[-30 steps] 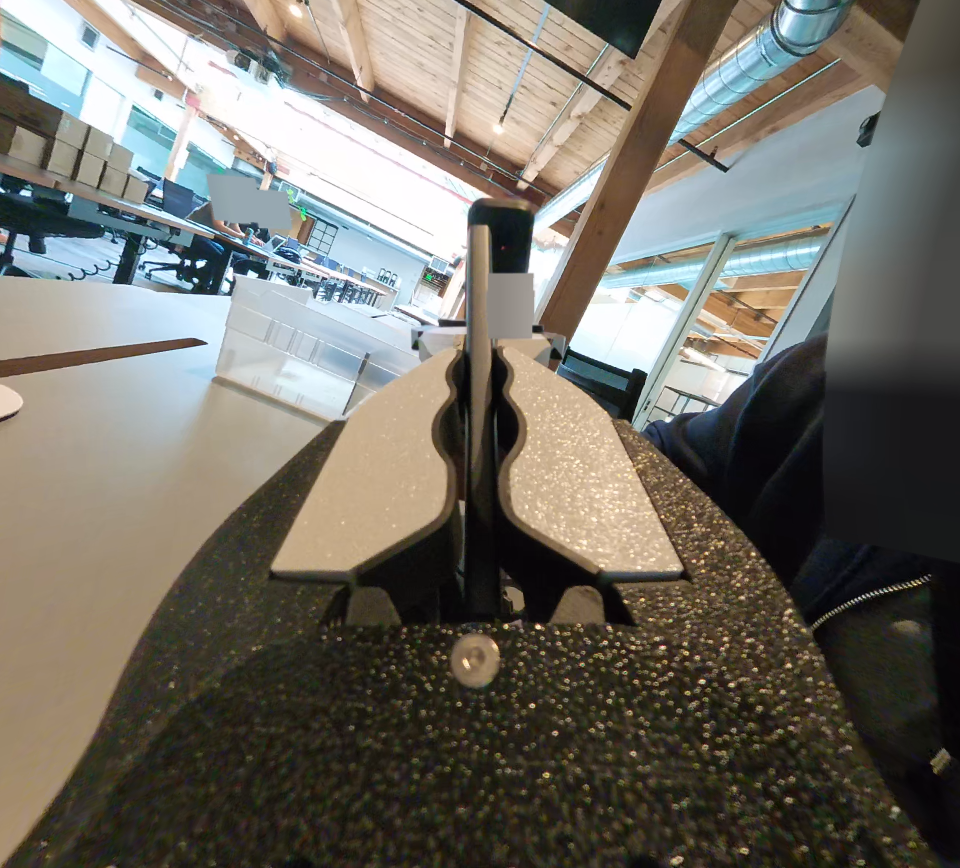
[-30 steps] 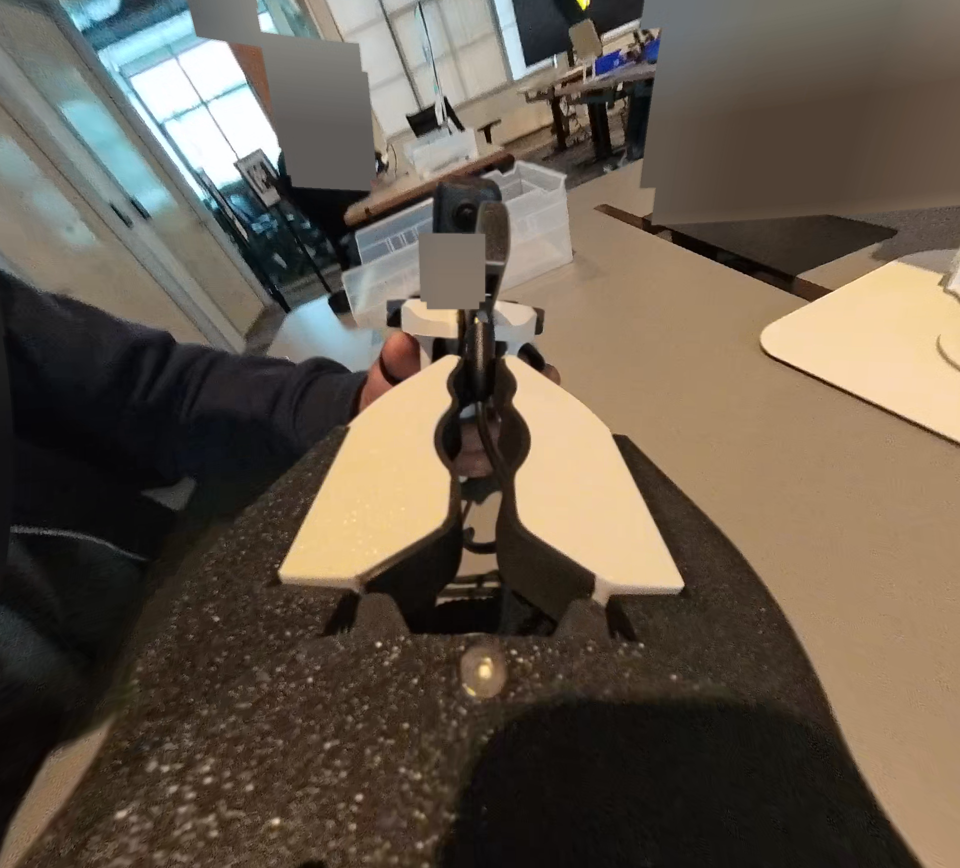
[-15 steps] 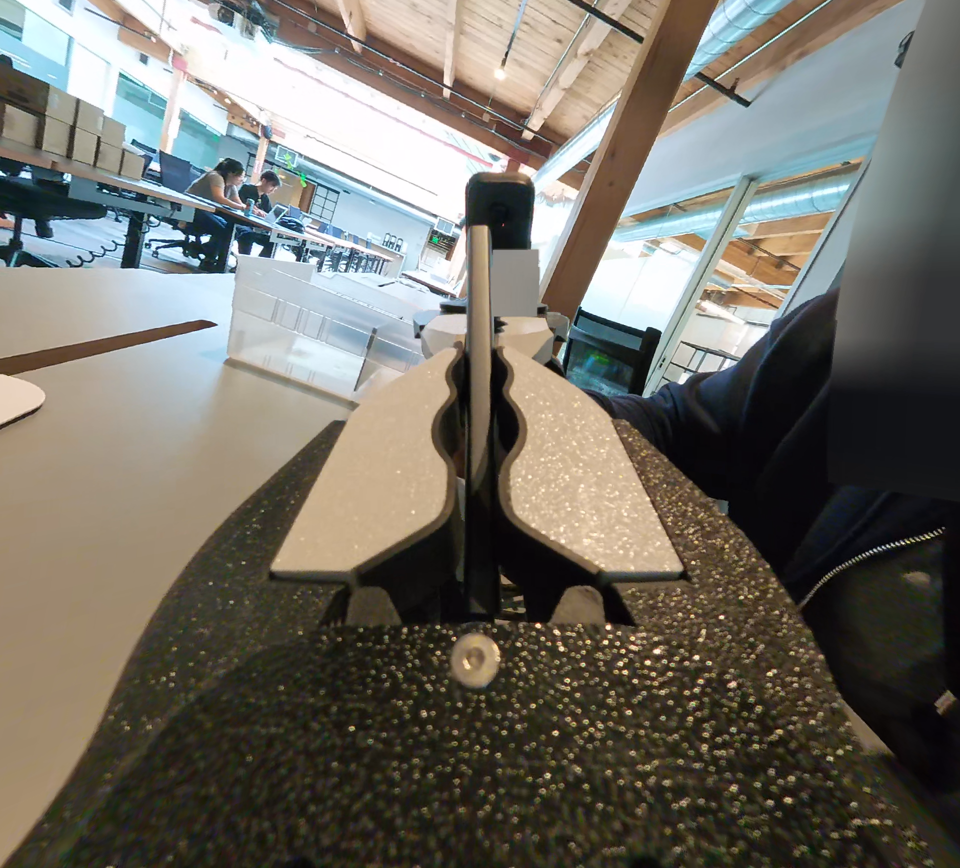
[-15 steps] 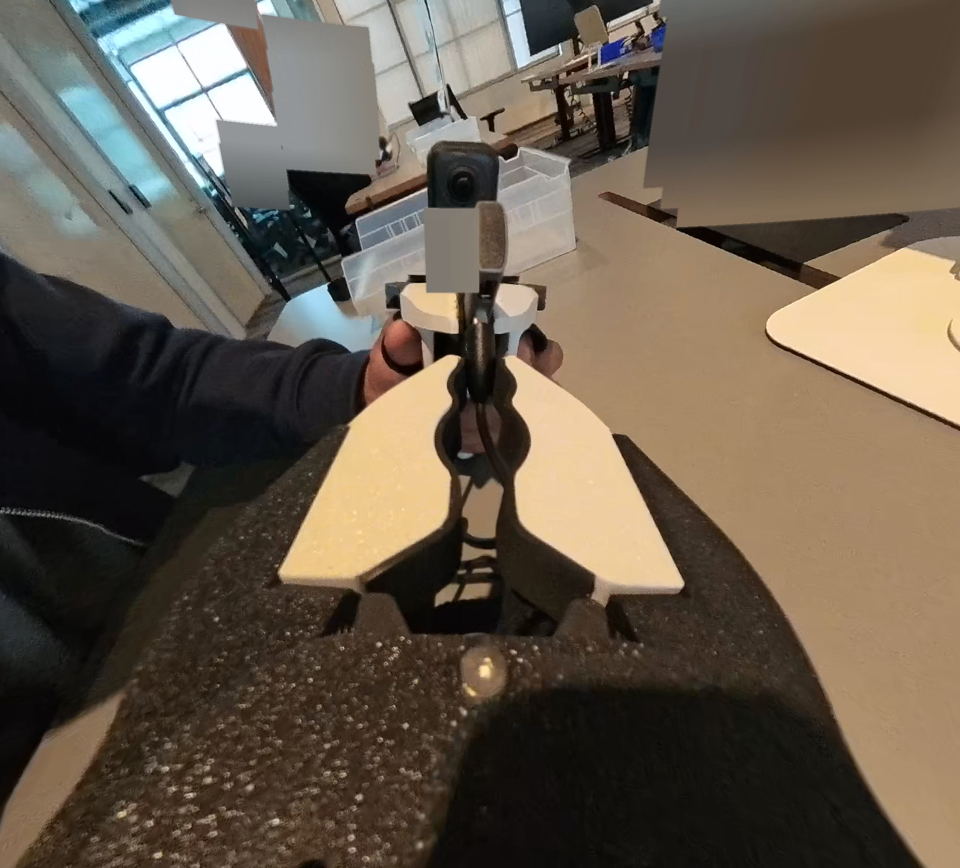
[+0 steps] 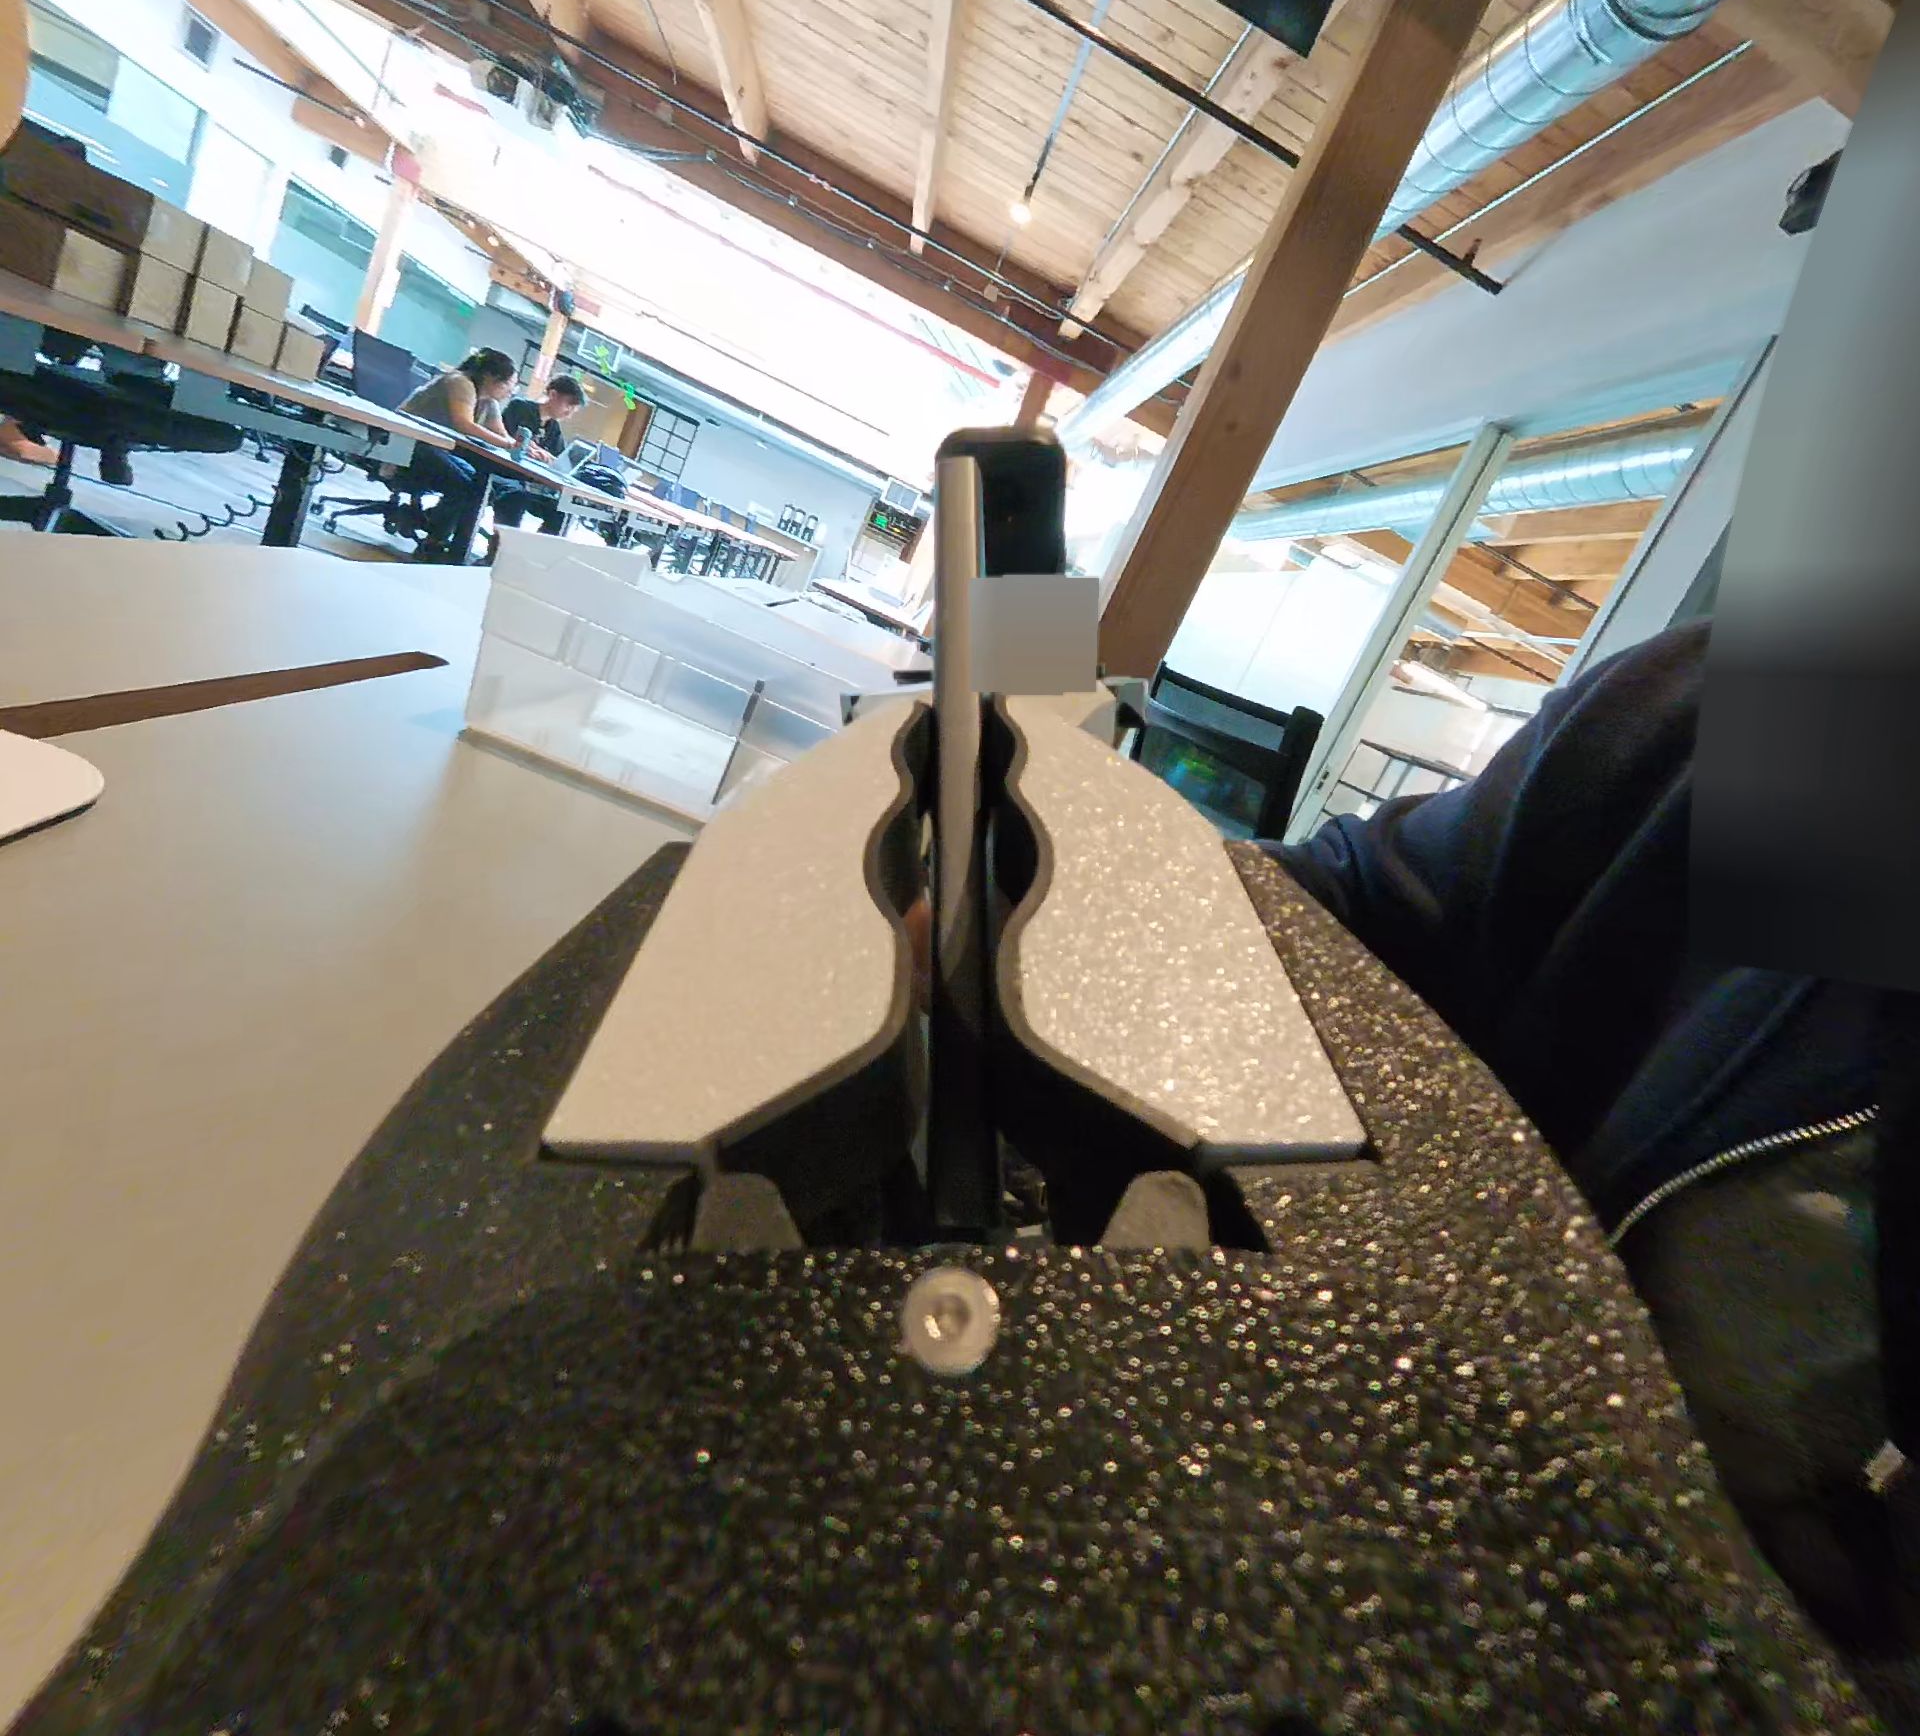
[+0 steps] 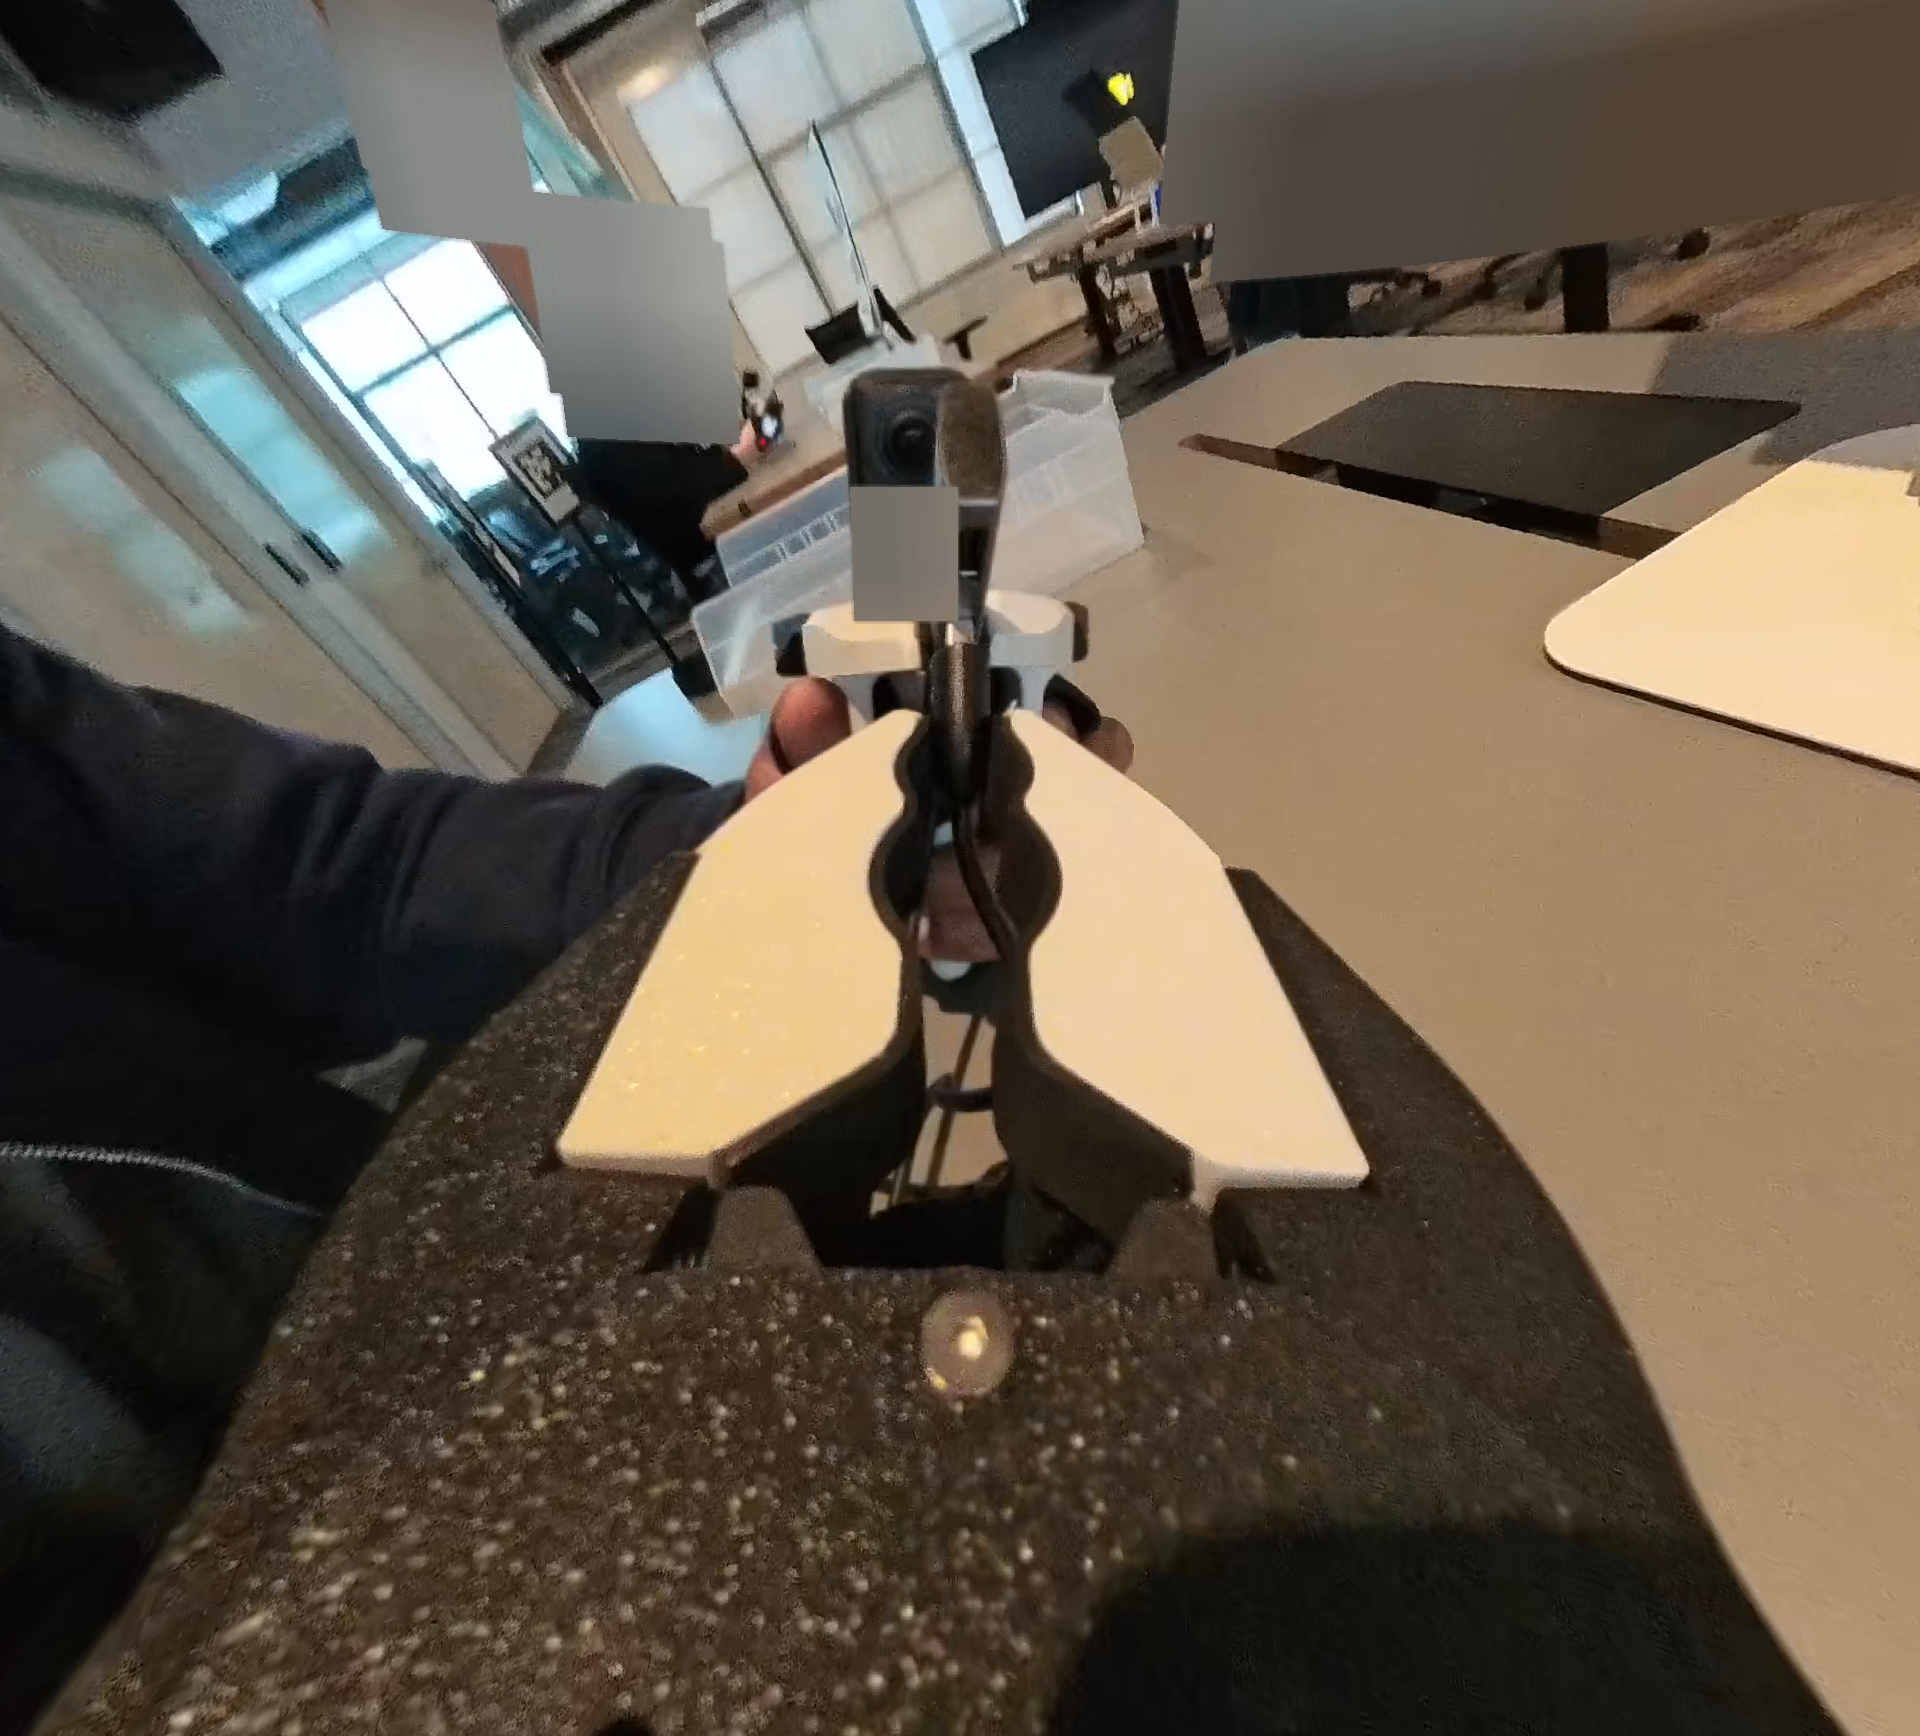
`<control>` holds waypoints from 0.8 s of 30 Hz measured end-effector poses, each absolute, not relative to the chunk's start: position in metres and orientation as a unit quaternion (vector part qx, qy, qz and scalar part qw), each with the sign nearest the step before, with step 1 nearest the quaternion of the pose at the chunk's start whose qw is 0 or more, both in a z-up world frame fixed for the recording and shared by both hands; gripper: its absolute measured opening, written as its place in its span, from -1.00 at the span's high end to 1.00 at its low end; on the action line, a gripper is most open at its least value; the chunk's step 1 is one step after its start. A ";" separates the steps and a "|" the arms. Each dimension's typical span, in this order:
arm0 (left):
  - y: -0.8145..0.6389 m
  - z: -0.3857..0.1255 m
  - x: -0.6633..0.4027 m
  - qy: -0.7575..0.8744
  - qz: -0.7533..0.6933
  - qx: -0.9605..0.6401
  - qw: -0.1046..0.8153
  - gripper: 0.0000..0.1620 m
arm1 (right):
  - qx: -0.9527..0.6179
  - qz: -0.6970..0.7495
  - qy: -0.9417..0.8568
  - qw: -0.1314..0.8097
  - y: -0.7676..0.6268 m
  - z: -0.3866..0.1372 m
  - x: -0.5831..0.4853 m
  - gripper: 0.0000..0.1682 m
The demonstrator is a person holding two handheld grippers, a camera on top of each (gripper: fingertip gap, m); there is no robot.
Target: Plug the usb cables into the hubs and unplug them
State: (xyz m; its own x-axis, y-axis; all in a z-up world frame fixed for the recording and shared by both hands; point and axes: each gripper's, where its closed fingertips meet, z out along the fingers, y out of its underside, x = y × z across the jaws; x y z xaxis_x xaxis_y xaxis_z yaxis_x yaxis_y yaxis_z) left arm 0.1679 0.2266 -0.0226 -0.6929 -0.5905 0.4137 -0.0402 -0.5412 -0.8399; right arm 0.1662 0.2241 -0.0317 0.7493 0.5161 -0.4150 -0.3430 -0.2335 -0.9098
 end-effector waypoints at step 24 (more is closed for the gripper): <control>0.302 -0.010 0.142 0.355 -0.836 -0.349 0.232 0.88 | -0.661 0.059 -0.072 0.745 0.123 0.142 0.272 0.88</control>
State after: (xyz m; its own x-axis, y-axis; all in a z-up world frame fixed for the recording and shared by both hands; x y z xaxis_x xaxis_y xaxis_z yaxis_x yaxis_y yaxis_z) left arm 0.1423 0.3017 -0.0097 -0.6489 -0.6358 0.4180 0.1400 -0.6397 -0.7558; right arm 0.2722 0.1234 0.1424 0.9826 0.1836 0.0285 0.0063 0.1201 -0.9927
